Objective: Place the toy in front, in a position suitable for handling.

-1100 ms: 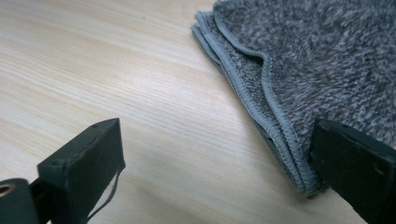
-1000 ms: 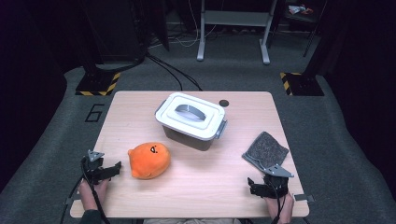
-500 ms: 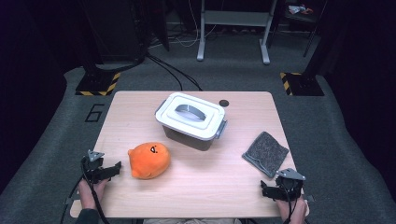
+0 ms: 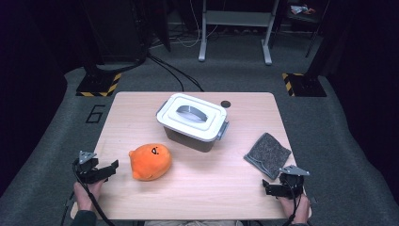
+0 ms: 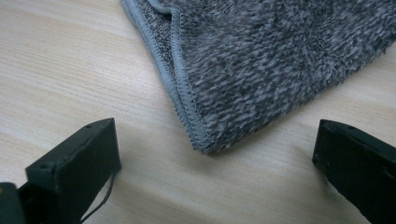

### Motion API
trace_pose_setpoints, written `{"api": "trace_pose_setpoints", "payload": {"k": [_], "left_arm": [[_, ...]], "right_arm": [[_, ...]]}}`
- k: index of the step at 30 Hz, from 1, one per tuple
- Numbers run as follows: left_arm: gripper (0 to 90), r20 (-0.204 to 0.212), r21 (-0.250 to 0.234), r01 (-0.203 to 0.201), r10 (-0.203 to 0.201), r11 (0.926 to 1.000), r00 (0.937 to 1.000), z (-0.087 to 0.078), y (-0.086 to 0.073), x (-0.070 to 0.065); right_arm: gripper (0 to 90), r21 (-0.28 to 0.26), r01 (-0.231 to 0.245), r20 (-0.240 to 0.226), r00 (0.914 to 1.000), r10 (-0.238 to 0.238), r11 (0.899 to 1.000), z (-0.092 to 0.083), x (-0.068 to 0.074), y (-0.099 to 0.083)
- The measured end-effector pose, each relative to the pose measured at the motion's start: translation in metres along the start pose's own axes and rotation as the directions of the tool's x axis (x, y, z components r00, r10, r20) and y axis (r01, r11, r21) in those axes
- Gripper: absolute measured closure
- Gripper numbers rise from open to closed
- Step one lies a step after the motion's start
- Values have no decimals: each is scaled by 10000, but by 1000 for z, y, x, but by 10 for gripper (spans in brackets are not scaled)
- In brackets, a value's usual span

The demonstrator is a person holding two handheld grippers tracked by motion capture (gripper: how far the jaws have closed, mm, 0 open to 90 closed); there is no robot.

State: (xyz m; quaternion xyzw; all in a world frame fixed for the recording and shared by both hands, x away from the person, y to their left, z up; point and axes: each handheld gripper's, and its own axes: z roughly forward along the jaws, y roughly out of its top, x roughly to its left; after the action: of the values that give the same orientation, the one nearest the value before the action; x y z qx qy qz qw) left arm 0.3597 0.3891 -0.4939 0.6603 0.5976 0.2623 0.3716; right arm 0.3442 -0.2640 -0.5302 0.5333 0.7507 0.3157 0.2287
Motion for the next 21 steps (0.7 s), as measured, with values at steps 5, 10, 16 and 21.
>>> {"api": "trace_pose_setpoints", "payload": {"k": [5, 10, 16, 21], "left_arm": [[125, 849, -383, -528, 559, 9979, 9948, -13, 18, -24], [123, 1508, -628, -1082, 1166, 9921, 9817, -18, 32, -52], [123, 2146, -456, -1679, 1738, 9847, 9611, -17, 40, -74], [128, 2564, -40, -2120, 2059, 9773, 9444, -5, 41, -89]], "right_arm": [[0, 20, -43, 14, 10000, 43, 10000, 0, 0, 0], [0, 9, -88, 24, 10000, 88, 10000, 0, 0, 0], [0, 1, -112, 55, 9999, 112, 9999, 0, 0, 0], [0, 23, -185, 92, 9998, 185, 9998, 0, 0, 0]]}}
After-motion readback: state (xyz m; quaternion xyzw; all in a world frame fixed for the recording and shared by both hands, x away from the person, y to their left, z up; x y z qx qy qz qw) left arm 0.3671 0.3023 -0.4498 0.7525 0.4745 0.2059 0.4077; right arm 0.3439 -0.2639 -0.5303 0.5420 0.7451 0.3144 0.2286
